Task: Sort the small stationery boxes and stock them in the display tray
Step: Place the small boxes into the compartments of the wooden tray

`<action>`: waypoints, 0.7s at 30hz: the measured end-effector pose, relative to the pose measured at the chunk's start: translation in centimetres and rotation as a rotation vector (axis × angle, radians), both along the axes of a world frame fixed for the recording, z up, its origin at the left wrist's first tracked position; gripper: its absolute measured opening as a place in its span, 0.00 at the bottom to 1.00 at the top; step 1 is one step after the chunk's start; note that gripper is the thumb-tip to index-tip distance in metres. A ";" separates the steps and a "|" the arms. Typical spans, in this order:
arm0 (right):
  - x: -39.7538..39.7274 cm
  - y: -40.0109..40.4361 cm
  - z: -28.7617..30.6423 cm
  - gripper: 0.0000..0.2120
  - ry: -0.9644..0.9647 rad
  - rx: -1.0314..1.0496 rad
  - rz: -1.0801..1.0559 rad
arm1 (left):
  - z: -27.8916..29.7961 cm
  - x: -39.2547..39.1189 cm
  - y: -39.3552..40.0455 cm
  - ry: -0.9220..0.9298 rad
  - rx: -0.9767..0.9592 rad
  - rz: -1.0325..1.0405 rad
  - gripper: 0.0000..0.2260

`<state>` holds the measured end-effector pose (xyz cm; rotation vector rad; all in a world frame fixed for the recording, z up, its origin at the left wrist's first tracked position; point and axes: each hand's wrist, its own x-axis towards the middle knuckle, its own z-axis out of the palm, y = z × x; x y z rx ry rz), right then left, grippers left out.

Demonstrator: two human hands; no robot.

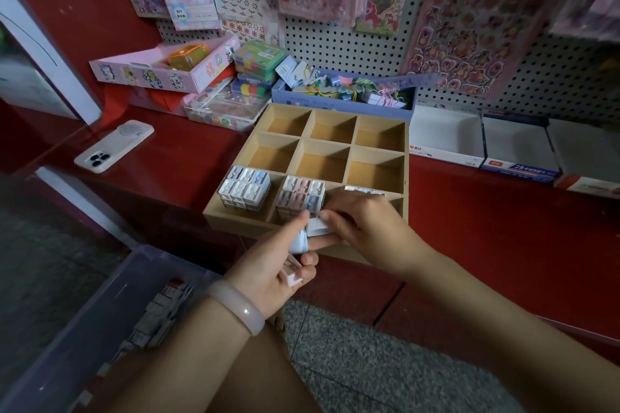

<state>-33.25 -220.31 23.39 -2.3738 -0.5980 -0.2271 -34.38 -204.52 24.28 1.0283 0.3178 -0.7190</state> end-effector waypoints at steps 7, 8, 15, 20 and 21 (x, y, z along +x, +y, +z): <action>-0.1 0.1 -0.9 0.13 0.044 0.161 -0.081 | -0.5 0.0 -0.1 -0.069 0.181 0.009 0.09; -0.1 -0.2 -0.7 0.11 0.063 0.183 -0.035 | -0.5 0.1 0.1 -0.072 0.184 0.017 0.09; -0.5 -1.6 1.7 0.14 0.511 0.281 0.299 | -0.5 0.3 1.0 -0.247 0.243 -0.186 0.20; -0.5 -2.3 2.1 0.15 0.617 0.274 0.364 | -0.4 0.3 1.2 -0.255 0.263 -0.286 0.28; -0.5 -2.4 2.1 0.16 0.645 0.286 0.365 | -0.5 0.3 1.1 -0.245 0.266 -0.293 0.32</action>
